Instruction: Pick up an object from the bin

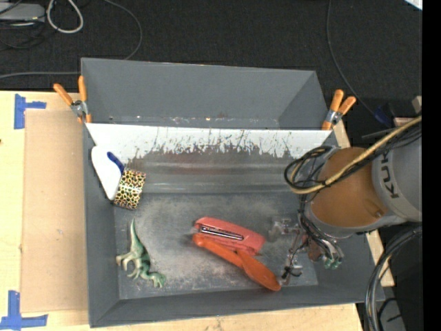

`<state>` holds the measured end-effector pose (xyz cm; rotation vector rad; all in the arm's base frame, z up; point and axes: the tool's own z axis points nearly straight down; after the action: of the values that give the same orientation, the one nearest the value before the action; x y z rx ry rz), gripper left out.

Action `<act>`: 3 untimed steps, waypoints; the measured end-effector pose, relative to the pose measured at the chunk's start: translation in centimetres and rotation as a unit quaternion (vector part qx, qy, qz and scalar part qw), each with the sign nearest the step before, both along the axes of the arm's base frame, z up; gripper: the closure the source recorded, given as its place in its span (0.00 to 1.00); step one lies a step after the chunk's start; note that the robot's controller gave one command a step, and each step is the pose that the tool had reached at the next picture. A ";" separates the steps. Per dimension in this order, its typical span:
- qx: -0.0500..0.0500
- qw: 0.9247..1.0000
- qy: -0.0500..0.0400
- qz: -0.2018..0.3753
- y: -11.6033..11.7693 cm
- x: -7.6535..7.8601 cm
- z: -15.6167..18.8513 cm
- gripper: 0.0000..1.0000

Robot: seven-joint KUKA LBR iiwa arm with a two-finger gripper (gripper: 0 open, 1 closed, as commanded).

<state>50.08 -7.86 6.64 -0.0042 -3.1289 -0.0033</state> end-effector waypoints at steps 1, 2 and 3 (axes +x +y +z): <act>-0.001 1.000 -0.006 -0.010 0.4 -0.5 0.3 0.00; -0.001 1.000 -0.006 0.004 1.0 -0.2 0.3 0.00; 0.000 0.999 -0.005 0.037 6.2 -0.7 6.4 0.00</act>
Offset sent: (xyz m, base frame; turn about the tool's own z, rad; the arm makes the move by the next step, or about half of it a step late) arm 0.0155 0.0248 0.0036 -0.2186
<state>49.36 -1.65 13.09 0.1104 -3.1363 -0.0017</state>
